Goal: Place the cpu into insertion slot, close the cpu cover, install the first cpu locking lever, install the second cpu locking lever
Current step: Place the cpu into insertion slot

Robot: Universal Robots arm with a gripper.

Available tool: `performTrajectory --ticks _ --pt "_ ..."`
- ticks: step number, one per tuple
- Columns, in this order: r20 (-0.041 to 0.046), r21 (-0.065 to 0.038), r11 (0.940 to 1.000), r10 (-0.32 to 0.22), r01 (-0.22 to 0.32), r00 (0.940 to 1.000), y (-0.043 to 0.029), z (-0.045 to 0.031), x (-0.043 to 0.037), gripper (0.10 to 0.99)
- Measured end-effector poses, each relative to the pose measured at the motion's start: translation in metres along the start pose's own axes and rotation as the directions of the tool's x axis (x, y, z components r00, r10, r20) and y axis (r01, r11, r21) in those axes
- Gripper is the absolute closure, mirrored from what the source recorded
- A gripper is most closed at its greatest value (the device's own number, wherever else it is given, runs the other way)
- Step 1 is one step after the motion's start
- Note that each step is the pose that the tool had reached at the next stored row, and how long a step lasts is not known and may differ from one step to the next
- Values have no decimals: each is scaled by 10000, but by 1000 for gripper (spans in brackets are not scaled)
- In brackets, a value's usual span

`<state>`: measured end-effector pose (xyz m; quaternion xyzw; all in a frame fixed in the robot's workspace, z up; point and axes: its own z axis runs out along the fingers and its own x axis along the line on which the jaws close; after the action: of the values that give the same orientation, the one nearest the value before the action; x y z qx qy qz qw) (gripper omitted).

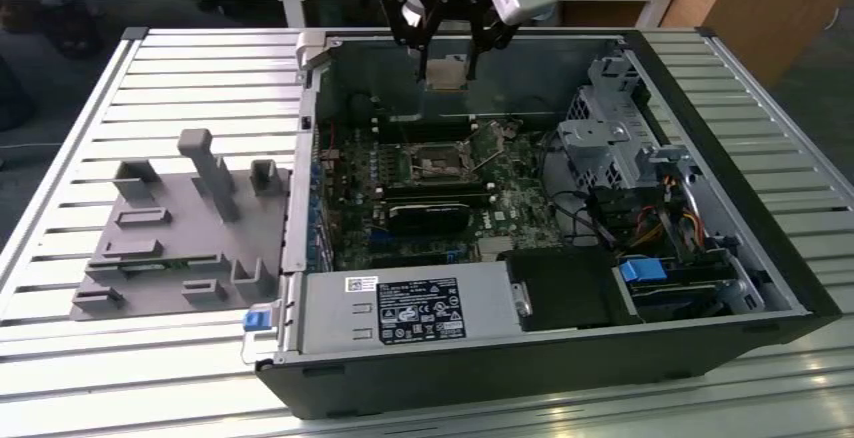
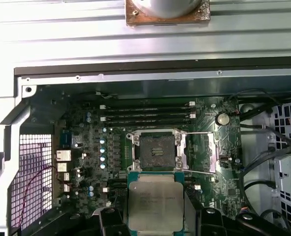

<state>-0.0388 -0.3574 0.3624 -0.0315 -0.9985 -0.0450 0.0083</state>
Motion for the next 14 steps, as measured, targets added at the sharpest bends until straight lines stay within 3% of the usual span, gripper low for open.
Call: performTrajectory --ticks 14 --pt "91 -21 9948 1020 -1020 9947 0 3 0 545"
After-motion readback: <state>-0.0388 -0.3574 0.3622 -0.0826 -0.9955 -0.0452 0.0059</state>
